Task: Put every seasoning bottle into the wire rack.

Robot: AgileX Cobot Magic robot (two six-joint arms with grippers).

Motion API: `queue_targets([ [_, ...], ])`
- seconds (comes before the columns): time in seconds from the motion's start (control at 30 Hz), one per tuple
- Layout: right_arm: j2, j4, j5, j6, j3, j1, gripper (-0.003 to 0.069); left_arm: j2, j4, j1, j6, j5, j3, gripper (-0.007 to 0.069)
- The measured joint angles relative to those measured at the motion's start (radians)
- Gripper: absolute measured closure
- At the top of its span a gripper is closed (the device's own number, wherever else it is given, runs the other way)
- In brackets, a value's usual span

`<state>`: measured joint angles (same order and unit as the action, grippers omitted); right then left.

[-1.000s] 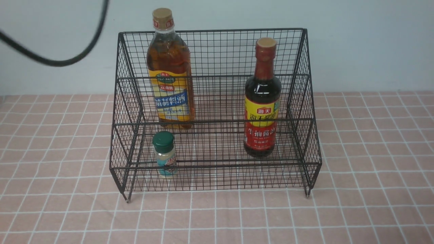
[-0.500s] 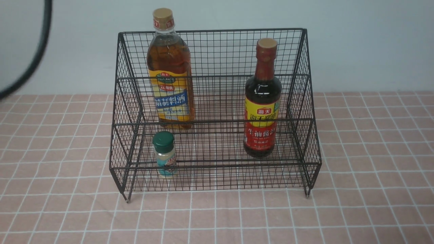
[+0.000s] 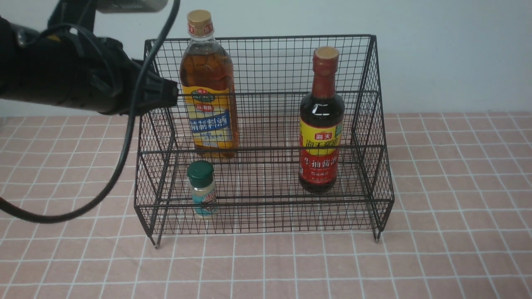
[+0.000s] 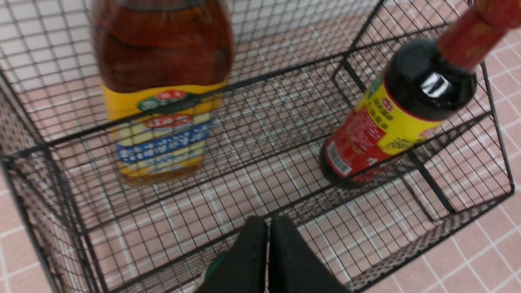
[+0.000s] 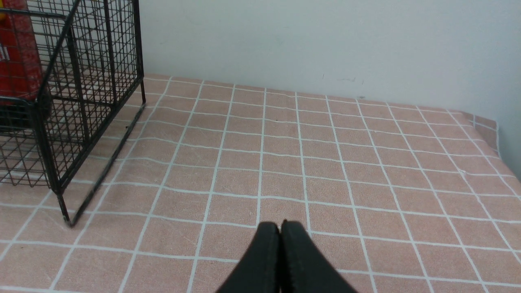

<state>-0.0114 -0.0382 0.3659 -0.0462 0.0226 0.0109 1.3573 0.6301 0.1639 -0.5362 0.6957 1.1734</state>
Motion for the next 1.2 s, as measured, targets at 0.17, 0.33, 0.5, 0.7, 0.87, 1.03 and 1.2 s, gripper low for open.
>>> queue_targets([
  [0.17, 0.000, 0.000, 0.000, 0.000, 0.000, 0.000, 0.0673, -0.029, 0.026, 0.000, -0.047, 0.017, -0.003, 0.0631],
  [0.33, 0.000, 0.000, 0.000, 0.000, 0.000, 0.000, 0.0673, -0.187, 0.029, 0.000, -0.059, -0.016, -0.077, 0.0631],
  [0.5, 0.000, 0.000, 0.000, 0.000, 0.000, 0.000, 0.0673, -0.371, 0.035, 0.000, -0.062, -0.106, -0.233, 0.0631],
  [0.7, 0.000, 0.000, 0.000, 0.000, 0.000, 0.000, 0.0673, -0.597, 0.103, 0.000, -0.088, -0.141, -0.436, 0.0631],
  [0.87, 0.000, 0.000, 0.000, 0.000, 0.000, 0.000, 0.0673, -0.765, 0.119, 0.000, -0.110, -0.191, -0.564, 0.0631],
  [1.03, 0.000, 0.000, 0.000, 0.000, 0.000, 0.000, 0.0673, -0.968, 0.136, 0.000, -0.112, -0.207, -0.676, 0.0631],
  [1.2, 0.000, 0.000, 0.000, 0.000, 0.000, 0.000, 0.0673, -1.113, 0.140, 0.000, -0.112, -0.206, -0.748, 0.0631],
])
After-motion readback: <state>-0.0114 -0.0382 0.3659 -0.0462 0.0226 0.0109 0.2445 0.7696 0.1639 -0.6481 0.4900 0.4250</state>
